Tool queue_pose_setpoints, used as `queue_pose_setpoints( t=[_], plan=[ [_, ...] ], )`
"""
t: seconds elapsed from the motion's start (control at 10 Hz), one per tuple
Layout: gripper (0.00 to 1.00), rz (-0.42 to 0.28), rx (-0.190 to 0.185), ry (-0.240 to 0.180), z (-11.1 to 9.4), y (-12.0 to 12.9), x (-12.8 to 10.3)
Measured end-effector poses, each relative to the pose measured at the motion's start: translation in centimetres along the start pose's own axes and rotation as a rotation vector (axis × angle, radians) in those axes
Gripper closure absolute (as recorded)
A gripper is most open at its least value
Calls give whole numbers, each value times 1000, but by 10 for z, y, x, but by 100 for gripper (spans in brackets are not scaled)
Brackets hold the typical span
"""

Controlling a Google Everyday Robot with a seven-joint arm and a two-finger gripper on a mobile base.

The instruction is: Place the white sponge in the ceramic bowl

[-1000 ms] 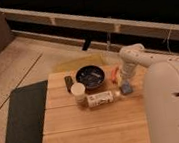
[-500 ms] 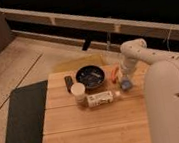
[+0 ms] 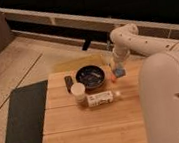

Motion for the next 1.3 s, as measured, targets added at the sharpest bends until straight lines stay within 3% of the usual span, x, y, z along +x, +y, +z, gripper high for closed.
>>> queue_pose_setpoints(
  t=[0.3, 0.5, 0.9, 1.0, 1.3],
  plan=[
    [100, -97, -36, -23, 8, 41, -32],
    [100, -172, -88, -25, 23, 79, -50],
    [100, -291, -192, 4, 58, 140, -63],
    [100, -298, -200, 6, 60, 145, -63],
    [73, -295, -199, 5, 59, 143, -62]
  ],
)
